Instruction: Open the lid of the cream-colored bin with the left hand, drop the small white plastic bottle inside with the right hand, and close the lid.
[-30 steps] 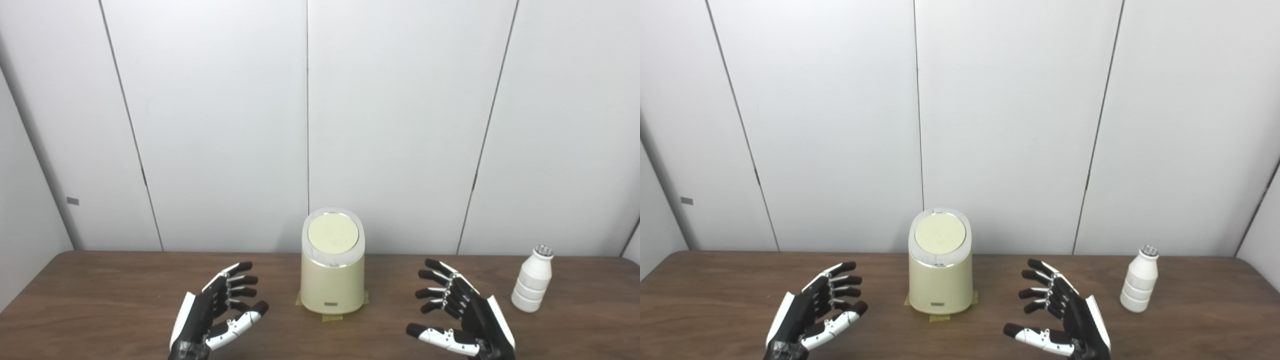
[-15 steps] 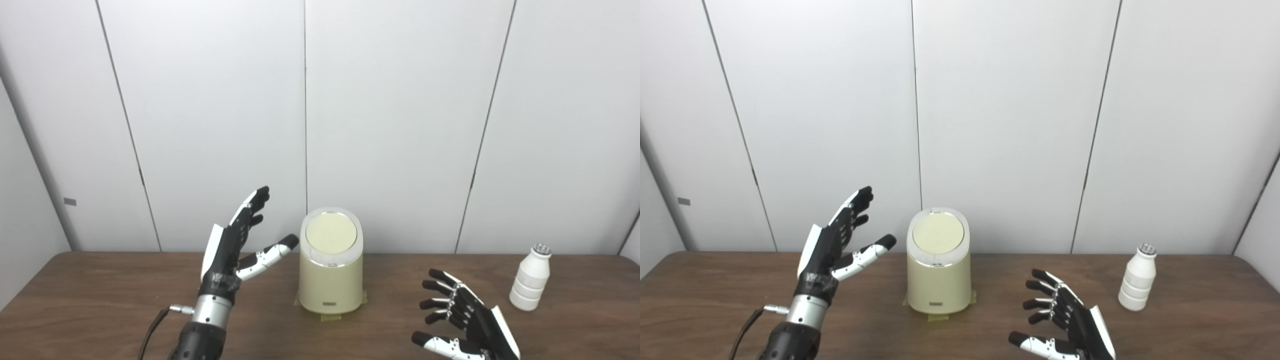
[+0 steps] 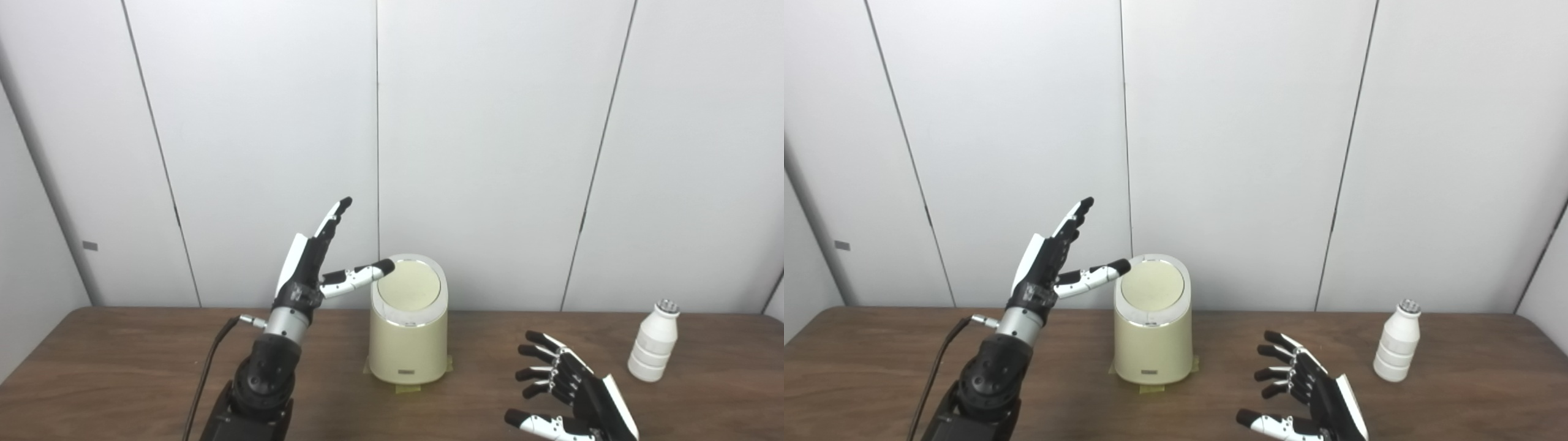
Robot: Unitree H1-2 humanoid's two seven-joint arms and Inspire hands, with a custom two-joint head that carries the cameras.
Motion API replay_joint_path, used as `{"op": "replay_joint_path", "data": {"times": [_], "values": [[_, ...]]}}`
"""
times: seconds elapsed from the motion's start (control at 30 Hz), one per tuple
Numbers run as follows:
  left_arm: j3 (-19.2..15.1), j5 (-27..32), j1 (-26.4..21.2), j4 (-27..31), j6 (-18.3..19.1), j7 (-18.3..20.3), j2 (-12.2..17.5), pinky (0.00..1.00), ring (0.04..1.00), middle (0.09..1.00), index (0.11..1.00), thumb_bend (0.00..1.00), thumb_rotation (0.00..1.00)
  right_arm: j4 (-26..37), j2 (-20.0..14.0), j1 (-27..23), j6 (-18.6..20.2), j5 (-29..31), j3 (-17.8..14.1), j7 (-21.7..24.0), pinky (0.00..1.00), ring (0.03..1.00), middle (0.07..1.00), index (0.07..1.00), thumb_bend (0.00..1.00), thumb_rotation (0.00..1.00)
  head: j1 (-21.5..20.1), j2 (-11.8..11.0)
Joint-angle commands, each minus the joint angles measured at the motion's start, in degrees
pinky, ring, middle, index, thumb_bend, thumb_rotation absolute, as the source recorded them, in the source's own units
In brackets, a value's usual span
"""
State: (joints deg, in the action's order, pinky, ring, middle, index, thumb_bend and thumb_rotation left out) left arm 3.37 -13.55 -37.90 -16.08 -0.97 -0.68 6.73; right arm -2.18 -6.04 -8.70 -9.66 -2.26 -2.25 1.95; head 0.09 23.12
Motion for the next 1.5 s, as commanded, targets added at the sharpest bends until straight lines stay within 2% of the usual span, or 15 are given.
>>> {"op": "replay_joint_path", "data": {"times": [0.0, 0.23, 0.43, 0.63, 0.87, 1.13, 1.2, 1.33, 1.47], "values": [[0.5, -2.0, -3.5, -0.1, -1.4, -1.8, 0.3, 1.0, 1.0, 1.0, 1.0, 0.85, 0.32, 2.1, 0.0, -1.6, -1.8, 0.6, -0.2, -0.2, 0.5, 0.614, 0.757, 0.792, 0.73, 0.16, 0.0, 0.1], [2.7, -6.8, -6.0, -5.1, -2.5, -4.6, 0.5, 1.0, 1.0, 1.0, 1.0, 0.89, 0.35, 2.0, 0.3, -1.7, -2.4, 0.7, -0.2, -0.5, 0.49, 0.61, 0.758, 0.8, 0.73, 0.15, -0.4, 0.1], [3.6, -8.3, -6.9, -7.3, -0.4, -5.1, 0.1, 0.92, 1.0, 1.0, 1.0, 0.88, 0.31, 2.9, 0.9, -1.8, -2.3, 0.7, -0.2, -0.6, 0.48, 0.606, 0.756, 0.8, 0.71, 0.13, -0.7, 0.1], [4.0, -8.5, -7.6, -8.6, -0.2, -5.0, -0.4, 0.88, 1.0, 1.0, 1.0, 0.9, 0.25, 4.2, 1.2, -1.6, -0.5, 0.7, 0.1, -0.3, 0.5, 0.626, 0.758, 0.796, 0.73, 0.15, -0.9, 0.2], [4.7, -9.0, -8.1, -10.2, -0.8, -5.7, -1.2, 0.9, 1.0, 1.0, 1.0, 0.85, 0.17, 5.1, 1.5, -1.4, 0.2, 0.6, 0.5, -0.3, 0.48, 0.615, 0.757, 0.791, 0.75, 0.17, -1.0, 0.4], [6.6, -12.4, -8.5, -11.4, -0.4, -6.8, -0.9, 0.88, 0.995, 1.0, 1.0, 0.83, 0.14, 5.1, 1.9, -1.5, 0.3, 0.1, 1.0, -0.6, 0.48, 0.615, 0.759, 0.797, 0.75, 0.18, -1.5, 0.3], [6.8, -12.6, -8.5, -12.0, -0.4, -6.9, -0.8, 0.91, 0.999, 1.0, 1.0, 0.83, 0.14, 5.3, 2.0, -1.5, 0.2, -0.3, 1.3, -0.6, 0.49, 0.615, 0.754, 0.797, 0.74, 0.17, -1.7, 0.3], [6.9, -12.8, -8.8, -13.9, -0.5, -7.5, -0.9, 0.89, 0.994, 1.0, 1.0, 0.81, 0.11, 5.5, 2.3, -1.5, -0.2, -0.9, 1.8, -0.6, 0.47, 0.601, 0.753, 0.791, 0.72, 0.13, -1.8, 0.4], [7.6, -14.4, -9.0, -15.2, 0.1, -8.4, -0.6, 0.85, 0.998, 1.0, 1.0, 0.76, 0.1, 5.8, 2.5, -1.5, 0.4, -1.1, 1.8, -0.7, 0.46, 0.602, 0.762, 0.788, 0.73, 0.15, -1.9, 0.4]]}}
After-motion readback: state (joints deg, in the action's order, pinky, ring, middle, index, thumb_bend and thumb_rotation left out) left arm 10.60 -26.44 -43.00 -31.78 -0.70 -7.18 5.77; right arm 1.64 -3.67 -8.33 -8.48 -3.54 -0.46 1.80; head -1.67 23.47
